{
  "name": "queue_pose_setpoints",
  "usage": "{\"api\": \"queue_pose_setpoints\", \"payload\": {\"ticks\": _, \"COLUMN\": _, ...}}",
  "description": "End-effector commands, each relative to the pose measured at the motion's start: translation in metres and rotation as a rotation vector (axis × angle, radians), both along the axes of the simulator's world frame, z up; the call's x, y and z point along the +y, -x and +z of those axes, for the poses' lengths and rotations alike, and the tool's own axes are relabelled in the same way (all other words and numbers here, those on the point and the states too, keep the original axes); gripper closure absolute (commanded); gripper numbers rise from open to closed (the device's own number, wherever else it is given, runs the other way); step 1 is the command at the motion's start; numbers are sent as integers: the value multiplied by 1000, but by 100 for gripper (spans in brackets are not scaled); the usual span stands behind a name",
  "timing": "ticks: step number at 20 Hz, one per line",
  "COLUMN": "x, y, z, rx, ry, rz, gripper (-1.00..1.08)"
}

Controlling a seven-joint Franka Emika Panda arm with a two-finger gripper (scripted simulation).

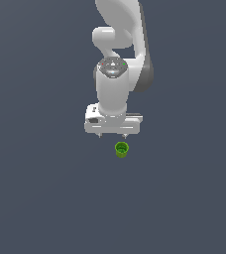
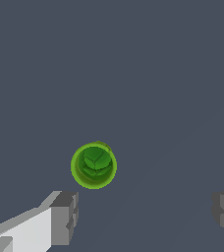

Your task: Pick up the object and move it to a goal position.

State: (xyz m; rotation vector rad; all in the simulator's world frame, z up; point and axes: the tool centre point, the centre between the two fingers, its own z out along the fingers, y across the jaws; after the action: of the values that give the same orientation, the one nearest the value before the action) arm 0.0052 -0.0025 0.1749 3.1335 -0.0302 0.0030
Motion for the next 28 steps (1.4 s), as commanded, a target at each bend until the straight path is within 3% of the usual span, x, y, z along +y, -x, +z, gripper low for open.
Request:
{"api": "queue_pose_setpoints", "payload": {"ticks": 1, "x": 0, "y": 0, "z": 0, "rx": 0, "ry": 0, "rz": 0, "gripper": -92}}
{"api": "queue_pose_setpoints", "payload": {"ticks": 11, "x": -14, "y": -7, "z": 3, "rx": -19, "ry": 37, "rz": 14, "gripper": -92}}
{"api": "queue_pose_setpoints", "payload": {"ticks": 18, "x": -13, "y": -7, "z": 2, "rx": -18, "ry": 36, "rz": 23, "gripper": -92}}
{"api": "queue_pose_setpoints", "payload": {"ticks": 28, "x": -2, "y": -5, "z": -17, "rx": -10, "ry": 32, "rz": 169, "gripper": -92}}
